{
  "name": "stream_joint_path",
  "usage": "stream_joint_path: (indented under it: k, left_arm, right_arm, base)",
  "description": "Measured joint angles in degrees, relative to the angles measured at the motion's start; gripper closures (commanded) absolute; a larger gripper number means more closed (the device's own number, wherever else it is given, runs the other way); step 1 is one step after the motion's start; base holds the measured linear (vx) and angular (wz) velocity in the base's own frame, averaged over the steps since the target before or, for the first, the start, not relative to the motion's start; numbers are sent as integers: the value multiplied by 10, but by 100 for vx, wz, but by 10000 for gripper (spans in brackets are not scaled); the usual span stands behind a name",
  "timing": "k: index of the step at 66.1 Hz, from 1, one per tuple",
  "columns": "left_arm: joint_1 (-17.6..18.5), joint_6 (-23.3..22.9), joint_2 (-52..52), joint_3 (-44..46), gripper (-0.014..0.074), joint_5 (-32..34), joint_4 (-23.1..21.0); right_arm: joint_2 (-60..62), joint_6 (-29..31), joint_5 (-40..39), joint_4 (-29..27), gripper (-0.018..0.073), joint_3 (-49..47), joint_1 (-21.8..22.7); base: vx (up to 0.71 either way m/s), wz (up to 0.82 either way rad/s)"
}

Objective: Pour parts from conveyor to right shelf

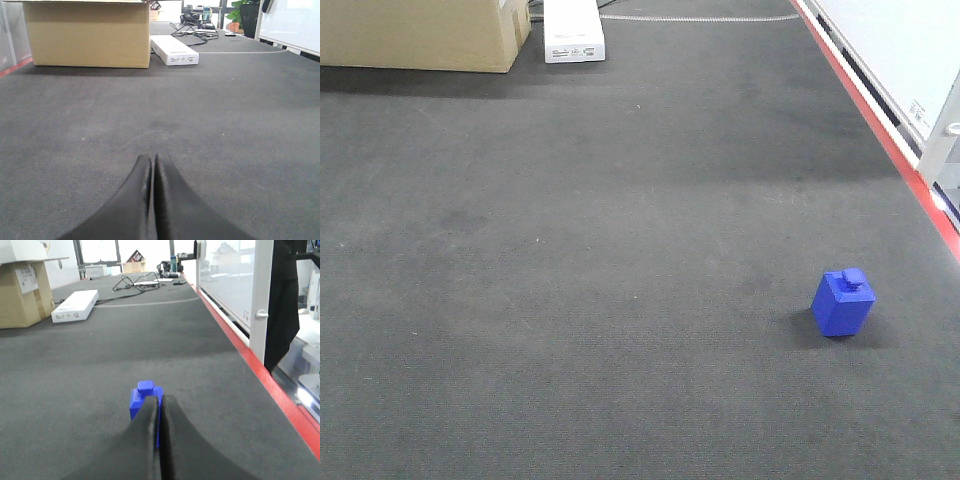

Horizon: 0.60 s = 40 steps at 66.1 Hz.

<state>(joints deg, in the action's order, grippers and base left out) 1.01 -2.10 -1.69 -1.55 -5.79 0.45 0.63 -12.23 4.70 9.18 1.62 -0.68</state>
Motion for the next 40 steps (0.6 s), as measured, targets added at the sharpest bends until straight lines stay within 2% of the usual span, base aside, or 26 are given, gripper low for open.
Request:
stream_joint_path:
  k: [7, 19, 30, 40]
  left_arm:
    - [0, 0, 0, 0, 602, 0, 0]
    - [0, 0, 0, 0, 602, 0, 0]
    - [0, 0, 0, 0, 602, 0, 0]
    - [0, 0, 0, 0, 602, 0, 0]
  right_arm:
    - [0, 0, -43, 0, 566, 0, 0]
    - [0, 6, -191, 1, 564, -4, 0]
    - [0, 48, -179, 19, 564, -114, 0]
    - [-48, 87, -117, 39, 564, -254, 0]
  base:
    - [0, 0]
    - [0, 0]
    - [0, 0]
    - [0, 0]
